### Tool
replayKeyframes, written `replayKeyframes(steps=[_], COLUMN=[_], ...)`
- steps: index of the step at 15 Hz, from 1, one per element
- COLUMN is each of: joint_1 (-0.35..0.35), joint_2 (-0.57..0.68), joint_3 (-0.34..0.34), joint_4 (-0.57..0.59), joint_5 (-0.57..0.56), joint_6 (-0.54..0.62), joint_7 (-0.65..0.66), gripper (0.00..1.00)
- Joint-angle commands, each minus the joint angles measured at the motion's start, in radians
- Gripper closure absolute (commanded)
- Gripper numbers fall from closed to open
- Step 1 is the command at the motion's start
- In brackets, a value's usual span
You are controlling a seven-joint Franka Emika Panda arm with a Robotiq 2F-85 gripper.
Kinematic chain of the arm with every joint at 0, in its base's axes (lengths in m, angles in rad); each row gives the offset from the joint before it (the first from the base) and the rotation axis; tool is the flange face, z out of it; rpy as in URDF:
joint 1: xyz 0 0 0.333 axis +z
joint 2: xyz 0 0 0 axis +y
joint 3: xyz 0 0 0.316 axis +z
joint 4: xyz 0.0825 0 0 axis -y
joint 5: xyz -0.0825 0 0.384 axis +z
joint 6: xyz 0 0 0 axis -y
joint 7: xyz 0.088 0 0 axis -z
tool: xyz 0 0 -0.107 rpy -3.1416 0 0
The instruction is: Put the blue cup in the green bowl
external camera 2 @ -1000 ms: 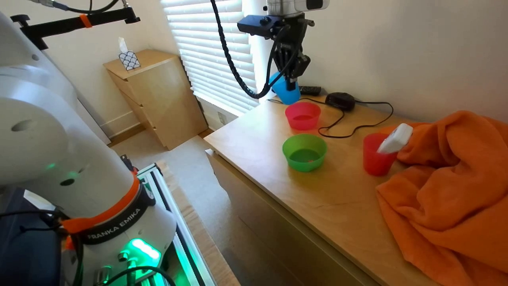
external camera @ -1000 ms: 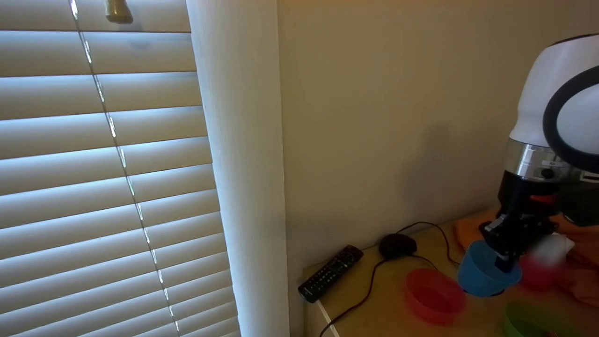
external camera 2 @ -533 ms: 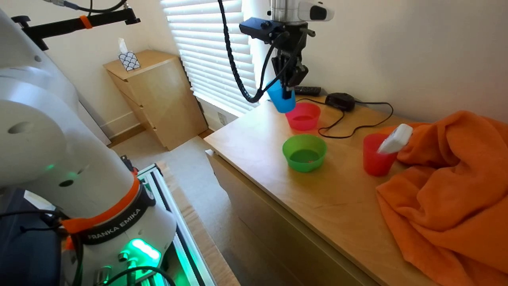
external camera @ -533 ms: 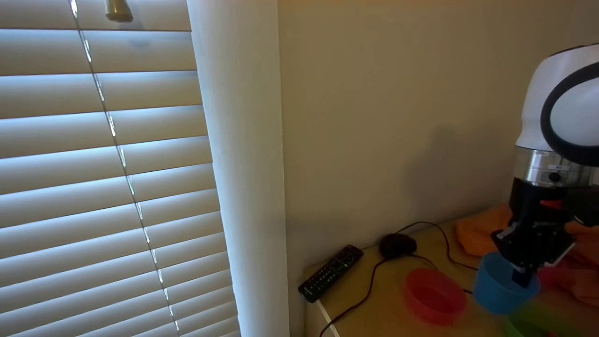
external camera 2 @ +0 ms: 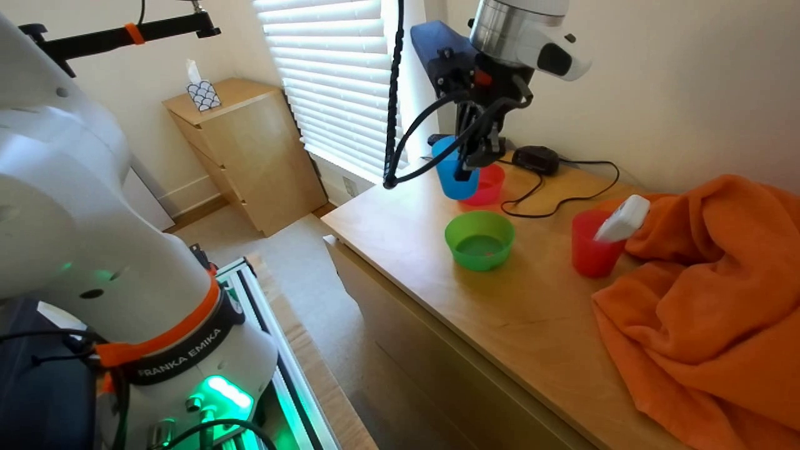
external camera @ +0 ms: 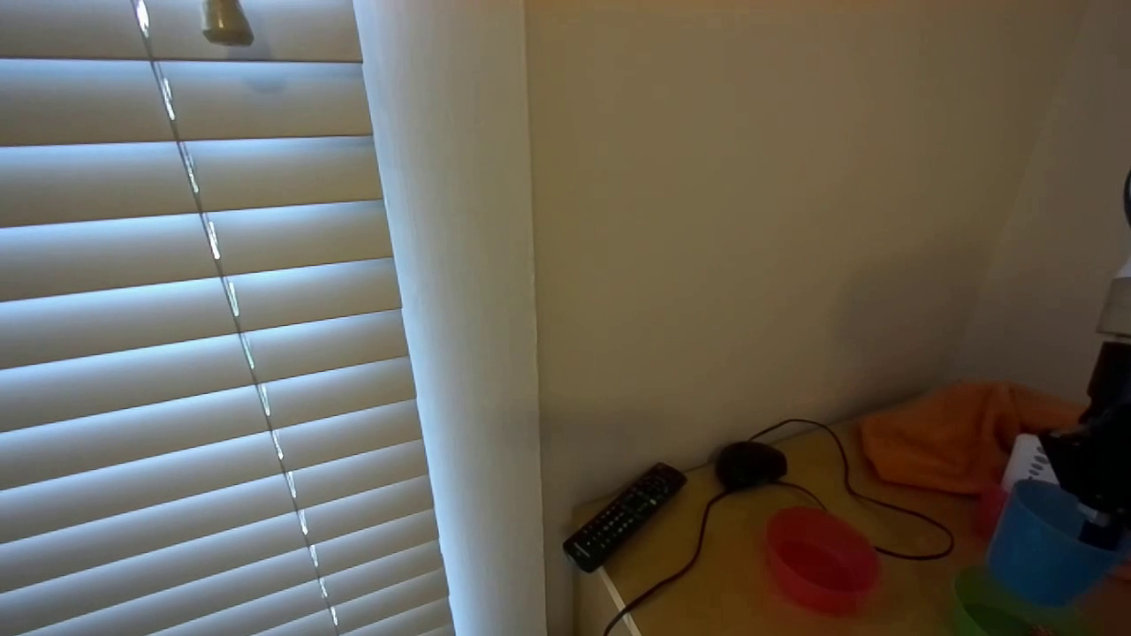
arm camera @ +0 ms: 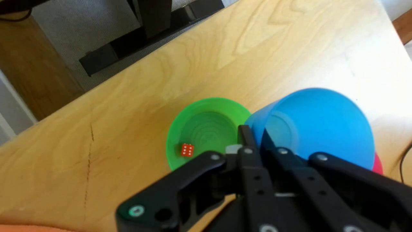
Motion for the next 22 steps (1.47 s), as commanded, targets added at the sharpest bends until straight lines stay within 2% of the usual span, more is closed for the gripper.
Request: replayKeyframes(steps=[1,7,13,22], joint_1=[-0.033,-0.053,-0.064,-0.042], joint_2=[0.055,0.161,0.281,0.398], joint_3=[-0.029,-0.033,-0.030,-0.022], joint_4=[0.033,0.099,0.178,0.256], joint_5=[0.071,0.094,0.076,0.044], joint_6=[-0.054,-0.053,-0.118,-0.086], joint_7=[-0.020,0.038,0.084,0.198], gripper=[0.99,0.99,0.99,0.99])
